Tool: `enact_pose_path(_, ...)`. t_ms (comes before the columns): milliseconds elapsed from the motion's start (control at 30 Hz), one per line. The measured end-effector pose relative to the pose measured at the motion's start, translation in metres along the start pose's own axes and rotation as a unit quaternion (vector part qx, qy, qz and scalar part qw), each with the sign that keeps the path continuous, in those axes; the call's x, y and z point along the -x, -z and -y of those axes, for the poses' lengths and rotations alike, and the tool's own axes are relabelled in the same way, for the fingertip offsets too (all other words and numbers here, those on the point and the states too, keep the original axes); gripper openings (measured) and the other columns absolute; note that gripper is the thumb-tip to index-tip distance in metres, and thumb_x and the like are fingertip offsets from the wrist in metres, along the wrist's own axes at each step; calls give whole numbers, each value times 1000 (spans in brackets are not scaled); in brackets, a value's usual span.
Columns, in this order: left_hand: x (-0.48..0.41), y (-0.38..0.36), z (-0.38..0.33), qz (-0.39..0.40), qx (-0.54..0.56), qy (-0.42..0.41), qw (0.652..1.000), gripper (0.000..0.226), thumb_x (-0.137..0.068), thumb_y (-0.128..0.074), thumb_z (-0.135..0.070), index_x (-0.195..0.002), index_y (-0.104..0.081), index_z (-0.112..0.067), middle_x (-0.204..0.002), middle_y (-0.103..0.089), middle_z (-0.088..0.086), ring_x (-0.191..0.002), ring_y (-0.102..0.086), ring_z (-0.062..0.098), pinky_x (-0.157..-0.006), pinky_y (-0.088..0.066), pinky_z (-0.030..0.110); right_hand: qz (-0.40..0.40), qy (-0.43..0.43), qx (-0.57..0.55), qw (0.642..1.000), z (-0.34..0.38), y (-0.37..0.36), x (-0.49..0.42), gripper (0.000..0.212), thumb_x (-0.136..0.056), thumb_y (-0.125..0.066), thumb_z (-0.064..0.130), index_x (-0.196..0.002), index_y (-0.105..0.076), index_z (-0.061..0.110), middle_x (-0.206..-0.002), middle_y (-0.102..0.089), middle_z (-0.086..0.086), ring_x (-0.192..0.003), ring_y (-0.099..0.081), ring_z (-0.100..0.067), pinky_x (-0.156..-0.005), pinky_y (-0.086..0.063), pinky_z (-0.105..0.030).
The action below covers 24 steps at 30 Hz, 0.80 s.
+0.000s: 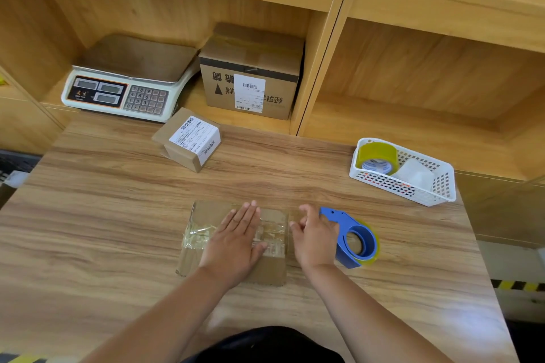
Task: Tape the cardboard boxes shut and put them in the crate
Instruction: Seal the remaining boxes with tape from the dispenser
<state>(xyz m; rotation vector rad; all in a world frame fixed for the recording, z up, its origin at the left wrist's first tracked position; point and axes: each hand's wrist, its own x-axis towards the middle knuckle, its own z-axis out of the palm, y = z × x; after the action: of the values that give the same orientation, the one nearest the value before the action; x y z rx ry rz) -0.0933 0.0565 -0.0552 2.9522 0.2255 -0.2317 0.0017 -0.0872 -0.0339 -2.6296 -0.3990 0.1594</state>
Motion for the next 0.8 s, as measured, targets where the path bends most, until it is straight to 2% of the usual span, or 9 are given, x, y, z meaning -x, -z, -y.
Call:
enact_pose_path(67,1,-1,5,8,11,2,1000,69,-100,-8,-52,-137,-40,-4,-145,-42,9,-135,-36,17,-110,-14,35,-1,-2,0,1000,-1,-1,0,28,-88,-64,22,-115,-58,15,-77,-56,7,-86,-57,-21,-86,-27,-33)
enact_pose_path(167,2,-3,9,-14,3,8,1000,70,-99,-7,-52,-139,-37,-4,-146,-40,9,-136,-35,17,-109,-18,36,8,-19,3,1000,-1,-5,2,23,-91,-60,25,-113,-57,18,-79,-54,9,-89,-57,-20,-86,-25,-31)
enact_pose_path(300,1,-4,10,-21,-8,15,1000,67,-99,-5,-50,-139,-36,-5,-147,-39,8,-136,-33,17,-110,-17,36,-2,-49,-2,999,1,-11,4,18,-92,-58,27,-109,-55,21,-84,-60,7,-89,-56,-17,-86,-27,-30)
enact_pose_path(433,0,-7,11,-24,-14,9,1000,61,-98,-17,-47,-140,-37,-6,-147,-39,9,-137,-34,19,-111,-15,36,10,-110,-23,994,1,-14,4,25,-94,-54,25,-119,-51,19,-98,-65,0,-98,-57,-22,-90,-32,-33)
enact_pose_path(567,1,-6,10,-37,-25,1,999,61,-95,-24,-46,-141,-33,-7,-149,-33,8,-139,-30,19,-113,-9,35,4,-134,-121,984,-1,-17,13,36,-94,-53,14,-129,-48,12,-112,-61,-1,-110,-54,-22,-90,-42,-34)
enact_pose_path(633,1,-5,9,-36,-26,5,999,60,-95,-24,-45,-140,-33,-7,-149,-32,8,-138,-32,19,-112,-10,35,-12,-135,-155,979,-2,-17,21,38,-95,-51,12,-133,-46,11,-124,-57,-2,-117,-52,-20,-96,-40,-29)
enact_pose_path(700,2,-4,9,-35,-27,7,999,61,-95,-21,-46,-141,-31,-7,-150,-28,8,-139,-29,19,-113,-8,34,-23,-97,-173,980,0,-17,30,41,-96,-48,10,-137,-45,10,-135,-52,-3,-126,-47,-19,-103,-34,-26)
enact_pose_path(800,3,-3,9,-33,-25,0,999,61,-95,-19,-45,-143,-24,-8,-152,-20,7,-141,-19,19,-114,-1,33,24,-40,-189,981,12,-21,39,49,-99,-42,12,-147,-30,12,-151,-35,0,-138,-32,-14,-108,-22,-17)
